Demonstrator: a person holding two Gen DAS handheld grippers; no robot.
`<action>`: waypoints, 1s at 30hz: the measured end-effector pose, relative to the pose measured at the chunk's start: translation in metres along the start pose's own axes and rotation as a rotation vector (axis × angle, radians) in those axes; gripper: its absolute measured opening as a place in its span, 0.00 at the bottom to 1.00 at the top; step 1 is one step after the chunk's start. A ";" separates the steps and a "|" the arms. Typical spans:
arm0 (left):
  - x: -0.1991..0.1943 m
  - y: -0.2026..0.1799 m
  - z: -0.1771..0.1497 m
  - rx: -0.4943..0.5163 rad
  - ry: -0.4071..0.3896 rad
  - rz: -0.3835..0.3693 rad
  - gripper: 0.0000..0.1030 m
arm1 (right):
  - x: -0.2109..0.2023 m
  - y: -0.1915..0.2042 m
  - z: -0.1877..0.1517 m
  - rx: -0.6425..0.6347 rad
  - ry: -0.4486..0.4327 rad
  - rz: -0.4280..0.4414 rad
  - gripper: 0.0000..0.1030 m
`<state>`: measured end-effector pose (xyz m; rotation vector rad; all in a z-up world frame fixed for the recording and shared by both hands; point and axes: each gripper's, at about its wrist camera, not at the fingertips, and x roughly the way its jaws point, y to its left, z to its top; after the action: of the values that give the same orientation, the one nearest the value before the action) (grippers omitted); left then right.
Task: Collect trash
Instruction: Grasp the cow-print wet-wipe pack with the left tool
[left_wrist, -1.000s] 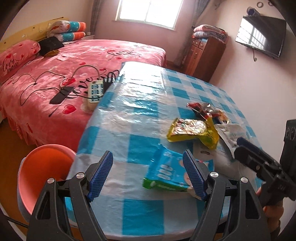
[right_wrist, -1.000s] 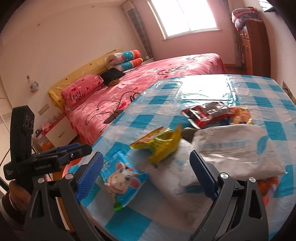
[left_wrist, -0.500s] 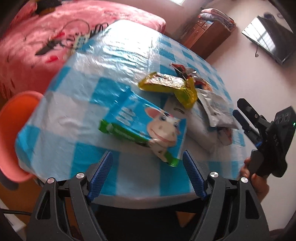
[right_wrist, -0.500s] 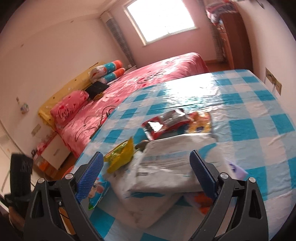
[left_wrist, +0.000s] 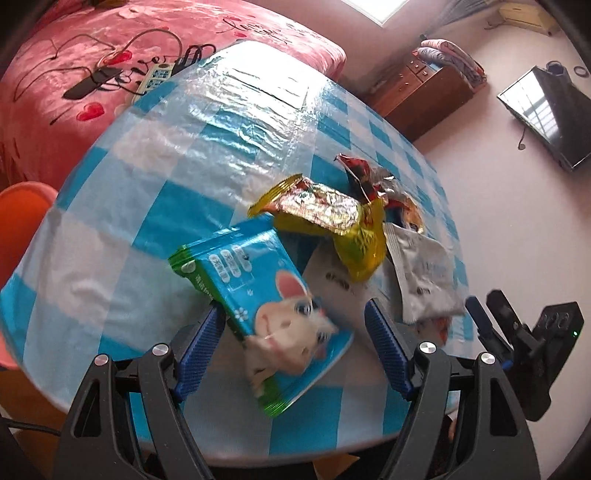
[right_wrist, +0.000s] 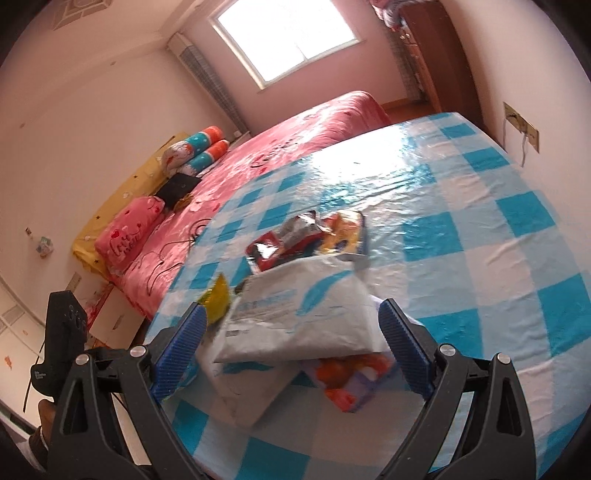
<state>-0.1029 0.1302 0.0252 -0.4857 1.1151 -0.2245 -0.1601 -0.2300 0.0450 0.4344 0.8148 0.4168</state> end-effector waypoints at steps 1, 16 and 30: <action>0.004 -0.002 0.002 0.004 -0.005 0.013 0.75 | 0.002 -0.004 -0.005 -0.001 0.000 0.001 0.92; 0.011 -0.012 -0.006 0.111 -0.050 0.183 0.56 | -0.004 -0.003 -0.020 0.087 0.022 0.056 0.91; 0.020 -0.010 0.007 0.122 -0.096 0.164 0.41 | 0.035 -0.031 0.021 0.002 0.036 -0.030 0.91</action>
<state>-0.0873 0.1152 0.0166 -0.2921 1.0348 -0.1230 -0.1169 -0.2428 0.0205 0.4175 0.8556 0.3969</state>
